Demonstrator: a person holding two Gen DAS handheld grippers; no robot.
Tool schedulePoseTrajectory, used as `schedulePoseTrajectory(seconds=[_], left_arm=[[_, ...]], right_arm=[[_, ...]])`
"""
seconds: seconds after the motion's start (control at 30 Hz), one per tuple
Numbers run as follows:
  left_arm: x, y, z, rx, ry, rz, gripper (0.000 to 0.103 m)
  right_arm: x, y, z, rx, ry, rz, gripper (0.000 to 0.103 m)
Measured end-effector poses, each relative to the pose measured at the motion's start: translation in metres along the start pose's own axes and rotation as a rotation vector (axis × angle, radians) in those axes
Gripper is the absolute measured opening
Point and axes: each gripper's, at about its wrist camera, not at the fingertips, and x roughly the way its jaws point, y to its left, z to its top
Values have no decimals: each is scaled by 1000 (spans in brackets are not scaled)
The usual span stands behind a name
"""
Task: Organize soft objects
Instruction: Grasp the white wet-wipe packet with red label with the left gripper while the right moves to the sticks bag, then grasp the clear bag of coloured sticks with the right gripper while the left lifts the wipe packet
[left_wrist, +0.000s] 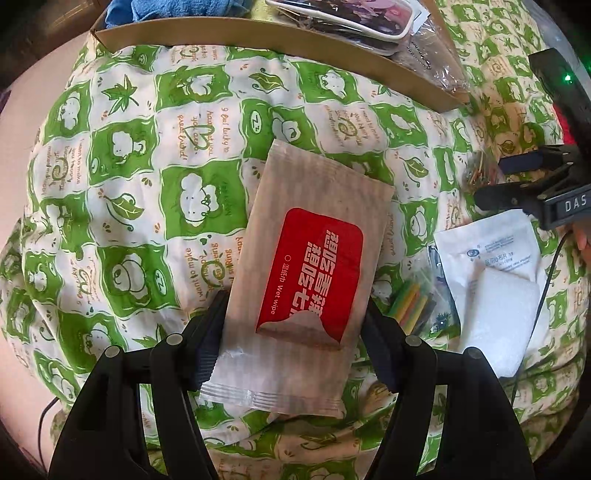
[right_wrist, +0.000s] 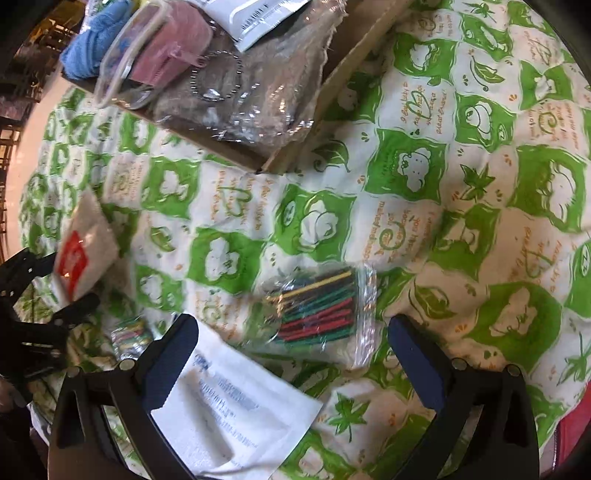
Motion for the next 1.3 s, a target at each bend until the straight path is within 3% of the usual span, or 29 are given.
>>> schedulePoseTrajectory(seconds=[0.13, 0.27, 0.33, 0.4, 0.43, 0.7, 1.3], left_arm=[[9, -5, -4, 17, 6, 26, 68], [14, -4, -6, 15, 1, 27, 68], [13, -10, -2, 12, 1, 25, 68], [11, -7, 3, 12, 2, 24, 68], [10, -6, 2, 12, 1, 24, 68], [-14, 4, 2, -20, -46, -5, 68], [-45, -18, 35, 35, -85, -4, 68]], right_arm=[[7, 1, -2, -20, -11, -29, 99], [10, 8, -2, -35, -21, -44, 88], [9, 8, -5, -39, -32, -49, 77], [13, 8, -7, -33, -32, -32, 50], [17, 3, -8, -26, -29, -18, 44], [19, -4, -6, -20, -63, 18, 37], [-5, -5, -21, -34, -97, 49, 37]])
